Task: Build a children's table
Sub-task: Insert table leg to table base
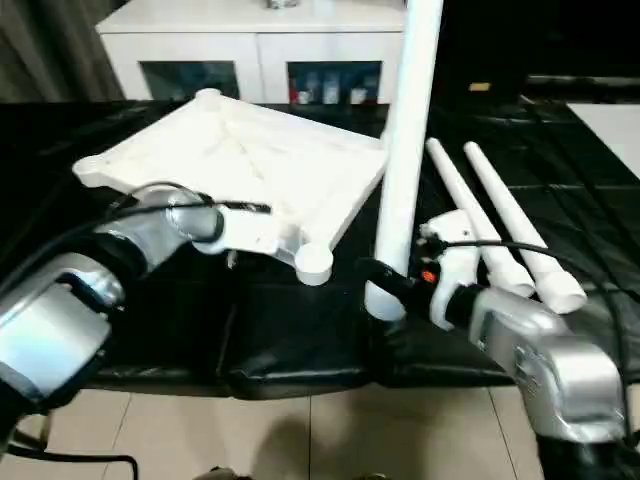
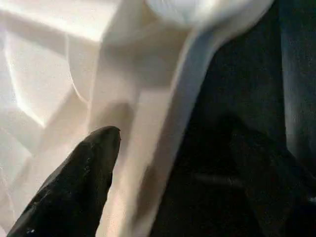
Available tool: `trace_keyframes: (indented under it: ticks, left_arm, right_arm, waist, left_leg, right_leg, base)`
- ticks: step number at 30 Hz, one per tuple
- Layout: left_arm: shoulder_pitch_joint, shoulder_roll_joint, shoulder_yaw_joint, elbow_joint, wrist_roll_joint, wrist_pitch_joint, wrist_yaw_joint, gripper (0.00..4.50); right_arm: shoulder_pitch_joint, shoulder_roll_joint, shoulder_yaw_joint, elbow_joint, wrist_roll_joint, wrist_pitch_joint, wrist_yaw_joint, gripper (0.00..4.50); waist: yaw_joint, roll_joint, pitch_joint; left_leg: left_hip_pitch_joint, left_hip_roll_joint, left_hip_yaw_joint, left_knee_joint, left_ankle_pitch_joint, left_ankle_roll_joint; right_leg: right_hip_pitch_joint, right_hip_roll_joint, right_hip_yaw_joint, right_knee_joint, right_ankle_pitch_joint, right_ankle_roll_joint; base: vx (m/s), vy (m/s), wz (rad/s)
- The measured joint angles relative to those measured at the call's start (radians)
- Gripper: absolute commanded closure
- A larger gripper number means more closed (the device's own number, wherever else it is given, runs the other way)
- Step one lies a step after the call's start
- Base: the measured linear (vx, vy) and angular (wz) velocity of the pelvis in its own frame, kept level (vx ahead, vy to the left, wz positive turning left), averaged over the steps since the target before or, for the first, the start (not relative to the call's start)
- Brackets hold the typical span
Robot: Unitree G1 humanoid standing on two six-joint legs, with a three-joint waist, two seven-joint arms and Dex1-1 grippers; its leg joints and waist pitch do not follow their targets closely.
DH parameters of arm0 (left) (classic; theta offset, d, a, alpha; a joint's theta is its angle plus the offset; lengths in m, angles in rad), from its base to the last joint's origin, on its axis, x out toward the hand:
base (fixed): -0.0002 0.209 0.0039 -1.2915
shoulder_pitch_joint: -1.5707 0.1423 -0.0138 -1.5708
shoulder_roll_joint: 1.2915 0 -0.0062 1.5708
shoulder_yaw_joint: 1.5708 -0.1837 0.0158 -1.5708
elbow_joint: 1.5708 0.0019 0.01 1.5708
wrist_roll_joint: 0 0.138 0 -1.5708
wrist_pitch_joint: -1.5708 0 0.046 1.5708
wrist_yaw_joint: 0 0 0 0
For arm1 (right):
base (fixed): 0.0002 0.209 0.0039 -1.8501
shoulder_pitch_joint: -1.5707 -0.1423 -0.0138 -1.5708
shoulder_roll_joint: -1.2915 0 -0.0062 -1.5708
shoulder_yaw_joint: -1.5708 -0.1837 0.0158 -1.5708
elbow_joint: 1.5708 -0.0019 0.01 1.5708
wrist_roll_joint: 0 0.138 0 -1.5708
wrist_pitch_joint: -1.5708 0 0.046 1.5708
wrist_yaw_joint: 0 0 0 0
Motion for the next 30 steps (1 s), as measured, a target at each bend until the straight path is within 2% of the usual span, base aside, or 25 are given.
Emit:
trace_keyframes:
  ticks: [6, 13, 17, 22, 30]
  left_arm:
    - [0.002, -0.056, 0.003, 0.012, 0.018, -0.045, -0.021, 0.52]
    - [-0.002, -0.038, -0.010, 0.020, 0.051, 0.039, -0.132, 0.52]
    - [-0.003, -0.029, 0.008, 0.023, 0.056, 0.067, -0.172, 0.52]
    - [-0.008, -0.019, 0.072, 0.025, 0.014, 0.105, -0.271, 0.99]
    - [-0.015, -0.017, 0.087, 0.015, 0.008, 0.079, -0.422, 1.48]
  right_arm:
    - [0.000, 0.000, 0.004, -0.011, 0.008, 0.016, 0.001, 2.60]
    - [-0.006, -0.005, 0.021, -0.012, 0.011, 0.031, 0.012, 2.60]
    - [-0.008, -0.009, 0.026, -0.012, 0.012, 0.031, 0.022, 2.60]
    - [-0.015, -0.012, 0.037, -0.010, 0.012, 0.031, 0.026, 2.60]
    - [-0.055, -0.016, 0.056, 0.018, 0.002, -0.001, 0.061, 2.60]
  waist:
    - [-0.014, 0.000, 0.000]
    - [-0.017, 0.004, -0.003]
    - [-0.018, 0.004, -0.003]
    - [-0.017, 0.003, -0.003]
    - [-0.007, 0.000, -0.004]
  left_leg:
    - [-0.001, 0.000, 0.000, 0.000, 0.000, 0.000]
    - [0.002, 0.000, -0.001, 0.000, 0.000, 0.000]
    - [0.004, 0.000, -0.001, 0.000, 0.000, 0.000]
    - [0.007, 0.000, -0.001, -0.001, 0.000, 0.000]
    - [0.007, 0.000, 0.000, -0.001, 0.000, 0.000]
  right_leg:
    - [0.000, 0.000, -0.001, -0.001, 0.000, 0.000]
    - [0.001, 0.000, -0.001, 0.000, -0.001, 0.002]
    - [0.002, 0.000, -0.001, -0.001, -0.002, 0.004]
    - [0.004, 0.000, -0.001, -0.001, -0.003, 0.005]
    - [0.006, 0.000, 0.000, -0.002, -0.001, 0.002]
  base:
    - [0.000, 0.000, 0.00]
    - [0.000, 0.000, 0.00]
    - [0.000, 0.000, 0.00]
    - [0.000, 0.000, 0.00]
    - [0.000, 0.000, 0.00]
